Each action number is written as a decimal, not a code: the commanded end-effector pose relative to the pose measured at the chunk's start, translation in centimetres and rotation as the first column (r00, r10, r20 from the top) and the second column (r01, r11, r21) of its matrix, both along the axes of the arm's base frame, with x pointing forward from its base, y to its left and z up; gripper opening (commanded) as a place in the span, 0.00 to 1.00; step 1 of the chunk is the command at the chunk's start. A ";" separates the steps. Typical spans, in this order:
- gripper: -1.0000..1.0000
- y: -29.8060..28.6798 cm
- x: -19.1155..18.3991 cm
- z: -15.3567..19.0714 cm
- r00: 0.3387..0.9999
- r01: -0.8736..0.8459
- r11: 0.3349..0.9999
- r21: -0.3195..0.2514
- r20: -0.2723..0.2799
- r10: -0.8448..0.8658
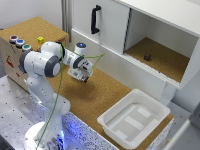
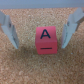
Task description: Place the pink block on top of the drawer
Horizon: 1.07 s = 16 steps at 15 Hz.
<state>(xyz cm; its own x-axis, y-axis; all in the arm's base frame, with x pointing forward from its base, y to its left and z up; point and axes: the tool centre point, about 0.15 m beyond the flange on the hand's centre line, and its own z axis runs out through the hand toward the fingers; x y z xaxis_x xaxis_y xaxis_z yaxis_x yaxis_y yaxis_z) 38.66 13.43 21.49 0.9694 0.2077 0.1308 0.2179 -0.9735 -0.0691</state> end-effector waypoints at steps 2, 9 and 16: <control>0.00 -0.4 -0.6 -0.4 1.000 -0.015 1.000 -0.025 0.027 0.016; 0.00 3.7 0.6 4.3 0.946 -0.314 0.942 -0.121 0.040 0.321; 0.00 13.5 3.3 18.5 0.585 -0.757 0.567 -0.326 0.048 0.809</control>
